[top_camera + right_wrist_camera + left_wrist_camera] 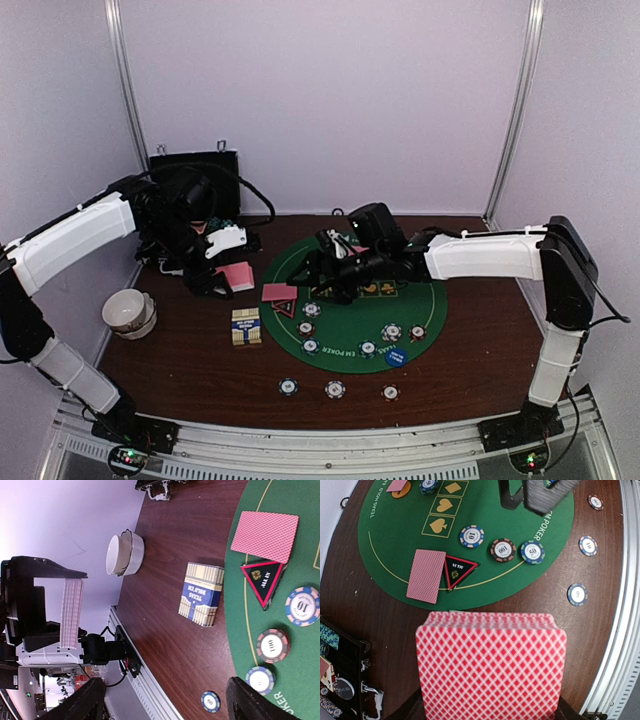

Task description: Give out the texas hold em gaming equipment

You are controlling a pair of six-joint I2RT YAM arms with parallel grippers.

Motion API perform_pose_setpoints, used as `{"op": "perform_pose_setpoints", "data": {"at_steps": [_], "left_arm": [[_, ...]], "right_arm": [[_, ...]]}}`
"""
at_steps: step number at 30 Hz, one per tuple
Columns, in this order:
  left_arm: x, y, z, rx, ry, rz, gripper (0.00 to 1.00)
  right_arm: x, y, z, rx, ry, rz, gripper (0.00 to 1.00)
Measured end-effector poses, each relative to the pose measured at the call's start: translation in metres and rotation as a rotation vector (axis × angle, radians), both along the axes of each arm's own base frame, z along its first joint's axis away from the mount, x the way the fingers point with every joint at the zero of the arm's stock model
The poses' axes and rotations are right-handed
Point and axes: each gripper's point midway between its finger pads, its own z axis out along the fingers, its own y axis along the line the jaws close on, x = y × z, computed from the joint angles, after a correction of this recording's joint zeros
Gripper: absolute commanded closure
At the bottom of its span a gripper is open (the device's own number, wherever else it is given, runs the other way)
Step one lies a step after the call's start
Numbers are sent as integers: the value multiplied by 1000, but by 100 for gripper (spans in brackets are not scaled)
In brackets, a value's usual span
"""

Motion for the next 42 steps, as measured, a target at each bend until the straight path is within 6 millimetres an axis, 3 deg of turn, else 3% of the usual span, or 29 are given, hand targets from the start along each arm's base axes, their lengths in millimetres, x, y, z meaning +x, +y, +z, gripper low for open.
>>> {"op": "perform_pose_setpoints", "data": {"at_steps": [9, 21, 30, 38, 42], "left_arm": [[1, -4, 7, -26, -1, 0, 100], [0, -2, 6, -27, 12, 8, 100], [-1, -1, 6, -27, 17, 9, 100], [-1, -1, 6, -27, 17, 9, 100], [-1, -1, 6, -27, 17, 9, 100]], "right_arm": [[-28, 42, 33, 188, 13, 46, 15], [-30, 78, 30, 258, 60, 79, 16], [-31, 84, 40, 295, 59, 95, 17], [-26, 75, 27, 248, 75, 81, 19], [-22, 60, 17, 198, 80, 66, 19]]}}
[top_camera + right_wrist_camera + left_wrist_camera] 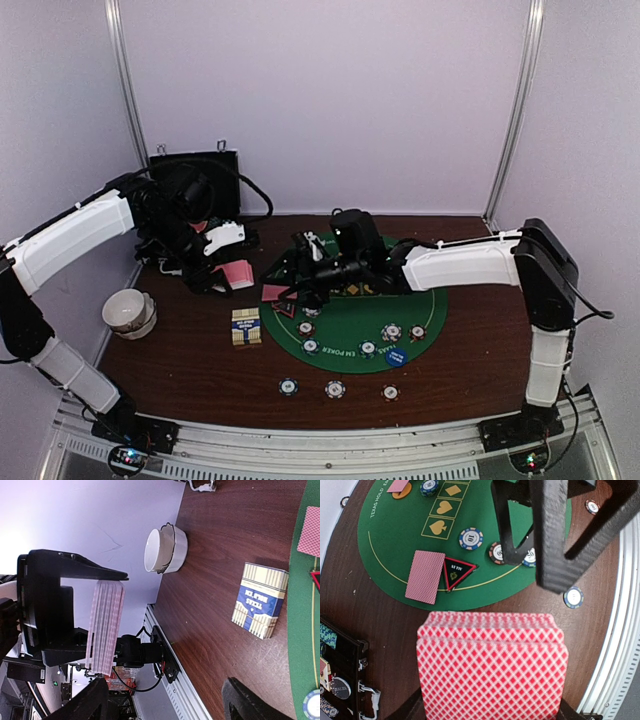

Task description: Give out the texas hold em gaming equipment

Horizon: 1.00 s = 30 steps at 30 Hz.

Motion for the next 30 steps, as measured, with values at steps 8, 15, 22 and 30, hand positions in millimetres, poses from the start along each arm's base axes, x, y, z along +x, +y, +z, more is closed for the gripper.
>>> {"op": "perform_pose_setpoints", "data": {"at_steps": [8, 15, 22, 30], "left_arm": [[-1, 1, 0, 3, 4, 0, 100], [-2, 1, -1, 5, 7, 0, 100], [-1, 1, -1, 6, 7, 1, 100], [-2, 1, -1, 4, 9, -2, 100]], "right_arm": [[5, -8, 19, 22, -21, -17, 18], [-2, 21, 41, 98, -36, 20, 18], [-3, 44, 28, 111, 1, 46, 18], [7, 62, 15, 111, 30, 47, 19]]}}
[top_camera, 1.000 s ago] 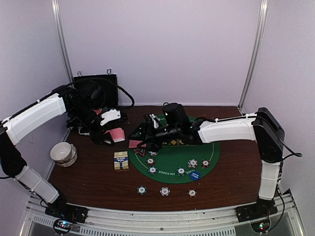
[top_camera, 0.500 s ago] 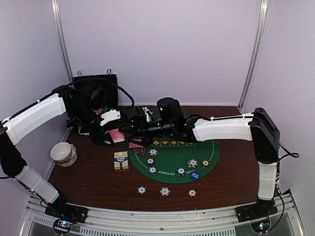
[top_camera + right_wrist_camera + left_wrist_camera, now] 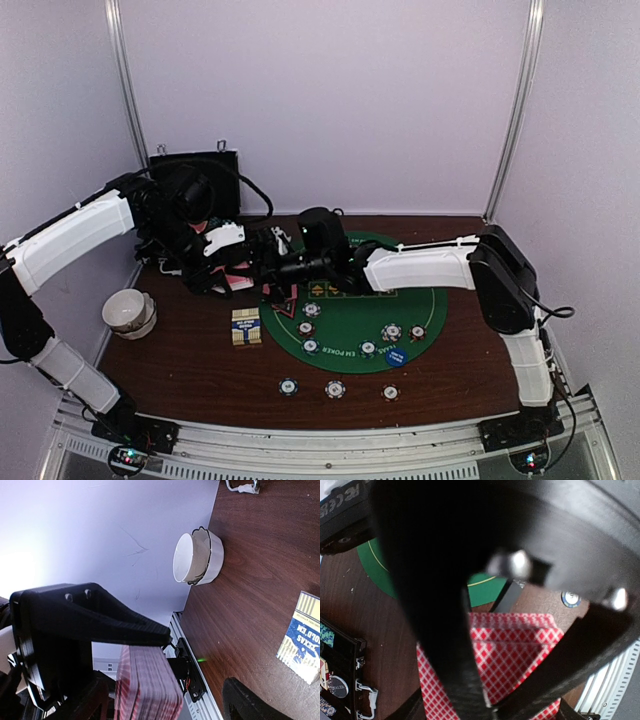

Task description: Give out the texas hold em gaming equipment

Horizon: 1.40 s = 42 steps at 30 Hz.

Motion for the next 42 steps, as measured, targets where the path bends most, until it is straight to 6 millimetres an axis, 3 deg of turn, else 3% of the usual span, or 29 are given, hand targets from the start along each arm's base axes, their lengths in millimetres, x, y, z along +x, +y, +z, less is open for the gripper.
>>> {"op": "perform_pose_setpoints", "data": {"at_steps": [7, 12, 18, 27, 36, 42], "left_arm": [[0, 0, 0, 0, 0, 0, 100], [0, 0, 0, -1, 1, 0, 100], [-1, 0, 0, 0, 4, -2, 100], [0, -1, 0, -2, 1, -2, 100], [-1, 0, -1, 3, 5, -2, 100], [0, 1, -1, 7, 2, 0, 100]], "right_arm": [[7, 15, 4, 27, 13, 17, 22], [4, 18, -7, 10, 39, 50, 24], [10, 10, -12, -7, 45, 58, 27], [21, -19, -9, -40, 29, 34, 34], [16, -30, 3, -30, 31, 26, 56], [11, -37, 14, -17, 50, 18, 82]]}}
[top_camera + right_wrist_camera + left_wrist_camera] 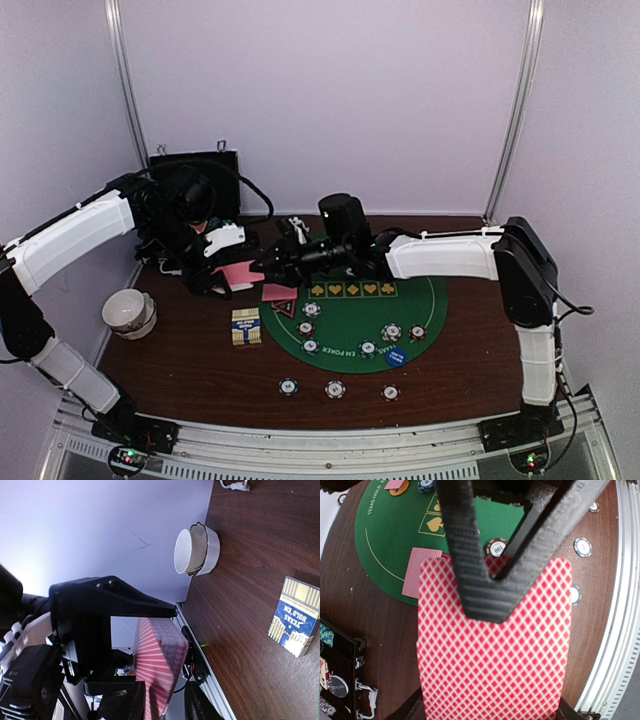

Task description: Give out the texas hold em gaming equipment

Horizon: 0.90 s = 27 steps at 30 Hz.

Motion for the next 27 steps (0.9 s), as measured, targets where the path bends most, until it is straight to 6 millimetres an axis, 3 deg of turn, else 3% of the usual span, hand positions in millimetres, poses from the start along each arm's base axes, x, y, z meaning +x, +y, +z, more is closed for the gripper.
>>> {"op": "perform_pose_setpoints", "data": {"at_steps": [7, 10, 16, 21, 27], "left_arm": [[1, 1, 0, 5, -3, 2, 100], [1, 1, 0, 5, -5, 2, 100], [1, 1, 0, 9, -9, -1, 100], [3, 3, -1, 22, -17, 3, 100], [4, 4, -1, 29, -22, 5, 100]], "right_arm": [[-3, -3, 24, 59, 3, -7, 100], [-4, -4, 27, 73, 14, -9, 100], [-1, -13, 15, 46, 49, -27, 100], [8, -41, 20, 41, 53, -69, 100], [24, -99, 21, 26, 52, -156, 100]]}}
